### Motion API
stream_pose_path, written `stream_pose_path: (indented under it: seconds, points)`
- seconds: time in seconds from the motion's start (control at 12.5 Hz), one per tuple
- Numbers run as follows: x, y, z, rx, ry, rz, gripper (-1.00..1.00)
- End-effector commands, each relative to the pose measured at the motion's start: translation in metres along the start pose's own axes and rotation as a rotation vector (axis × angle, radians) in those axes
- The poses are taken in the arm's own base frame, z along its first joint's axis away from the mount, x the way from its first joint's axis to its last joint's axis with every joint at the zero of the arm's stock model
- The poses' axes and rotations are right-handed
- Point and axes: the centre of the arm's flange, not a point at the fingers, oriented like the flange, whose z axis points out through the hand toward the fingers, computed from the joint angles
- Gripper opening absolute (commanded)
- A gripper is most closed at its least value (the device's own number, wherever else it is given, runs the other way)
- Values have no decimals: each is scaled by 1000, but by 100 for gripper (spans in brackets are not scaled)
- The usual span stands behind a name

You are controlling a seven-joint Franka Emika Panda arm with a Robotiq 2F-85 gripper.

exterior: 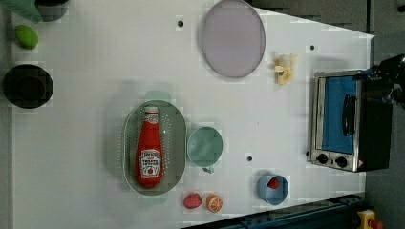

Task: Pick ketchup from strainer and place it on the table

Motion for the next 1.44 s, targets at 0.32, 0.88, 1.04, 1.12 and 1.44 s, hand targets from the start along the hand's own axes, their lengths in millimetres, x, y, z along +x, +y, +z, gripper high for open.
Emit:
stream_pose_path:
  seconds: [0.32, 0.88, 1.04, 1.12, 1.44]
  points:
    - [-86, 50, -78, 33, 6, 84, 100]
    - [-188, -77, -30, -7, 23, -223, 100]
    - [-228, -115, -10, 5, 27, -328, 100]
    - [-248, -132, 2, 14, 24, -379, 100]
    - [-316, -179, 58, 31, -33, -546, 100]
